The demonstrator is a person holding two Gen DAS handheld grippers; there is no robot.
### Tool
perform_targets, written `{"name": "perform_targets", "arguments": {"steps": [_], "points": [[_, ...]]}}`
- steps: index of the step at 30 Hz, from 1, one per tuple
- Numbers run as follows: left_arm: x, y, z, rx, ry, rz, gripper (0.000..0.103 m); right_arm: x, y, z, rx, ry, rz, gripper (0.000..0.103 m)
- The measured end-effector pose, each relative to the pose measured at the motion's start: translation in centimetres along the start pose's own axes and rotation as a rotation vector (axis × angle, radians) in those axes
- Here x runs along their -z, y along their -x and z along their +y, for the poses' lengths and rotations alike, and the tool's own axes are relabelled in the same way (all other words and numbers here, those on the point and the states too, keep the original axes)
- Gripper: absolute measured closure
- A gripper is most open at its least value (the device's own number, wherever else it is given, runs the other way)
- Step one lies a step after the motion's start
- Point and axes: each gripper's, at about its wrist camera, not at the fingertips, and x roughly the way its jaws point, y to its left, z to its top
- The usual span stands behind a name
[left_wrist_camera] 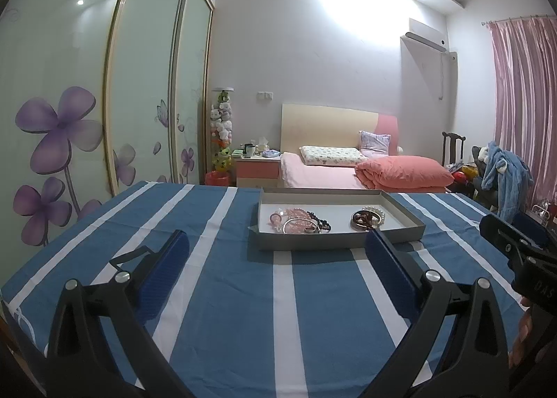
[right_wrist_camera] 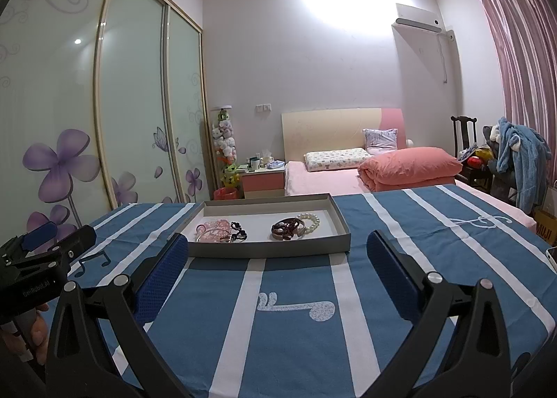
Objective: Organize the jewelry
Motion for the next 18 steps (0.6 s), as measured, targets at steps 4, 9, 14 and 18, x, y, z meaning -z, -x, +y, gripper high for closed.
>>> {"name": "perform_targets", "arguments": {"steps": [4,9,14,18], "points": [[0.04,-0.09,-0.13,0.000,-0.002,0.005,0.005,-0.01,0.02,0.00,0.000,0.000,0.001,0.002],[0.12,-0.18,-0.19,0.000,-0.003,0.007,0.005,0.03,-0.03,0.07,-0.001,0.001,0.004,0.002],[0.16,-0.20,-0.23,0.001,-0.003,0.009,0.005,0.01,-0.03,0.09,-0.001,0.001,0.005,0.002],[0.42,-0.28,-0.15,0.003,-0.003,0.013,0.005,0.02,0.04,0.09,0.000,0.001,0.006,0.002]]}}
